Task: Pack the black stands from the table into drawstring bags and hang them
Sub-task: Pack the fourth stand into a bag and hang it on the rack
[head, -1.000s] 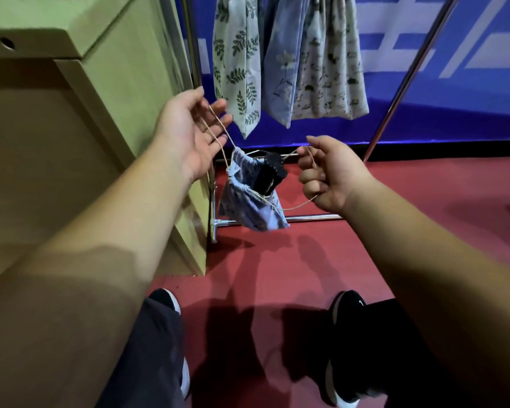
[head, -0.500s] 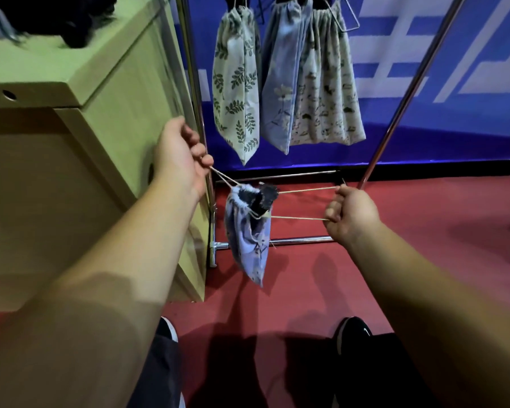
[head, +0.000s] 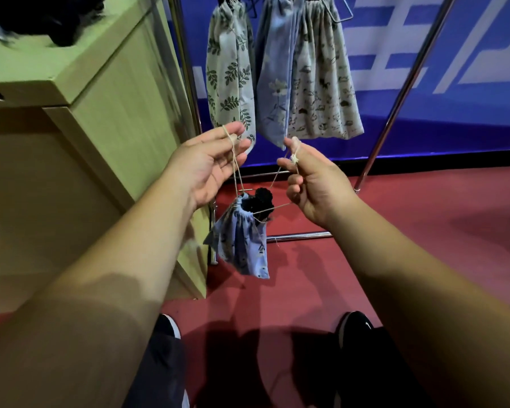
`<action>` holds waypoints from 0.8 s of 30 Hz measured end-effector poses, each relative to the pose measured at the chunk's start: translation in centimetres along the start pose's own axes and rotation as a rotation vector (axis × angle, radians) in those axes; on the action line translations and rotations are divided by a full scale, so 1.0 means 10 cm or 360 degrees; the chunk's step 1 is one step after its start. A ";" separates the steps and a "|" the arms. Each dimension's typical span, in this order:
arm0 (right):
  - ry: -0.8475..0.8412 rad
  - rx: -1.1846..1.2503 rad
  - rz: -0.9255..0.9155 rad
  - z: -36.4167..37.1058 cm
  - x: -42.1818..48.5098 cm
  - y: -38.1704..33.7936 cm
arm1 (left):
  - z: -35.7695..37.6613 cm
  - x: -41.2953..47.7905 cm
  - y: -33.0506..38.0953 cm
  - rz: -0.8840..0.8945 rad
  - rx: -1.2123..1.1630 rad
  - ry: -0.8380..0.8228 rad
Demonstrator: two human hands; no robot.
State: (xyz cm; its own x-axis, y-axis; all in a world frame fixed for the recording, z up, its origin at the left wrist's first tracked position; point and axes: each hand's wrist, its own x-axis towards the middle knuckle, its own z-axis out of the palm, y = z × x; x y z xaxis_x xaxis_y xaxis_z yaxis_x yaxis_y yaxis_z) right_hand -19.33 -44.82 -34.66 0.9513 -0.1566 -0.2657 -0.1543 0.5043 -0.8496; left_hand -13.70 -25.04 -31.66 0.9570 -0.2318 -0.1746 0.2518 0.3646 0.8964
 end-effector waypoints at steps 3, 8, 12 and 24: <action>0.0112 -0.0154 -0.0101 0.05 -0.01 -0.02 | -0.01 -0.04 0.00 -0.0021 0.0028 0.0051; 0.0417 -0.0251 -0.0160 0.04 0.11 -0.15 | 0.07 -0.08 0.05 -0.0198 0.0067 0.0191; 0.0363 0.0109 -0.0053 -0.05 0.07 -0.22 | 0.12 -0.09 0.08 -0.0216 0.0067 0.0186; 0.0349 0.0465 0.0105 -0.14 -0.02 -0.16 | 0.26 -0.07 0.09 -0.0047 0.0024 0.0274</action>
State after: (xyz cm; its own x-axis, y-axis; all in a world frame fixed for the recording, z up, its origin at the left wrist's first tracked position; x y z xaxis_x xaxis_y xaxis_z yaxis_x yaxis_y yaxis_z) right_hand -19.69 -46.80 -33.87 0.8572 -0.2775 -0.4338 -0.1007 0.7358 -0.6697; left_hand -14.56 -26.87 -29.67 0.9601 -0.0840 -0.2669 0.2793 0.3460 0.8957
